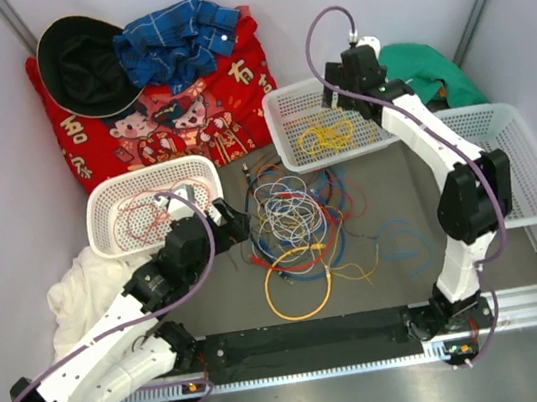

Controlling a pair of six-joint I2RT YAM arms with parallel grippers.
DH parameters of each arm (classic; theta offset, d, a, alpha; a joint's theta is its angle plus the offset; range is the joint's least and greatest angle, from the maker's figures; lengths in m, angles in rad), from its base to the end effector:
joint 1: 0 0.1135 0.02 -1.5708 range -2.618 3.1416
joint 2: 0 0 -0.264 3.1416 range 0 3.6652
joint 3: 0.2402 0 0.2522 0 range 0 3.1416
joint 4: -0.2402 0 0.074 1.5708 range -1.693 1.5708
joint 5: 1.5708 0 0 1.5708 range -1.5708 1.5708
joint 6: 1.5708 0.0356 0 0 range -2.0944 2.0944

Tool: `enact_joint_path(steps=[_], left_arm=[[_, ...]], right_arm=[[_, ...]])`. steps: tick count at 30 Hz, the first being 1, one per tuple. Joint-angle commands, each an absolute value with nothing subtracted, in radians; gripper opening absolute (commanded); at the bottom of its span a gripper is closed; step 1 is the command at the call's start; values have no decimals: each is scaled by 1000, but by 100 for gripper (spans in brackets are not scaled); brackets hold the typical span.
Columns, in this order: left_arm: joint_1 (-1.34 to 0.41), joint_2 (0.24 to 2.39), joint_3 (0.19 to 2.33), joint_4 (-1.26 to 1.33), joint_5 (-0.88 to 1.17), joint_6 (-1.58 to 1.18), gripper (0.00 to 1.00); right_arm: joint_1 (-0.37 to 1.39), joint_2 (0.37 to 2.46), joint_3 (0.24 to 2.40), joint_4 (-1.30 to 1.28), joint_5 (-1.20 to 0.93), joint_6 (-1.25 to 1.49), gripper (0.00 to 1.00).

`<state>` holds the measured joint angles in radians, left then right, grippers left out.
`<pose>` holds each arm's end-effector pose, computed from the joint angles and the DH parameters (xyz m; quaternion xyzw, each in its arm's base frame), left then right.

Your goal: Untangle the cables

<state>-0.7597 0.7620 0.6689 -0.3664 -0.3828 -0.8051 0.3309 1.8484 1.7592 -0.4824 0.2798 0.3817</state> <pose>0.1356 -0.1105 0.2853 -0.1192 0.8316 -0.2505 0.4812 0.4124 0.1313 0.3468 0.0889 0.8672 0.0508 0.4873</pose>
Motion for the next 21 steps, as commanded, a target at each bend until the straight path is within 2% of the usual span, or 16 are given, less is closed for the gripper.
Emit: enact_joint_path(steps=[1, 6, 8, 12, 21], left_arm=[[-759, 756, 676, -313, -388, -796, 99], [-759, 762, 696, -324, -408, -795, 99], [-759, 759, 713, -343, -414, -799, 99], [-759, 755, 736, -411, -454, -837, 99], [-759, 752, 761, -520, -471, -948, 99]], right_arm=[[408, 1660, 1643, -408, 307, 377, 93], [514, 1470, 1351, -324, 171, 390, 87], [569, 1431, 1263, -279, 80, 391, 84], [676, 1416, 1111, -264, 71, 361, 80], [735, 1591, 1103, -227, 11, 387, 72]])
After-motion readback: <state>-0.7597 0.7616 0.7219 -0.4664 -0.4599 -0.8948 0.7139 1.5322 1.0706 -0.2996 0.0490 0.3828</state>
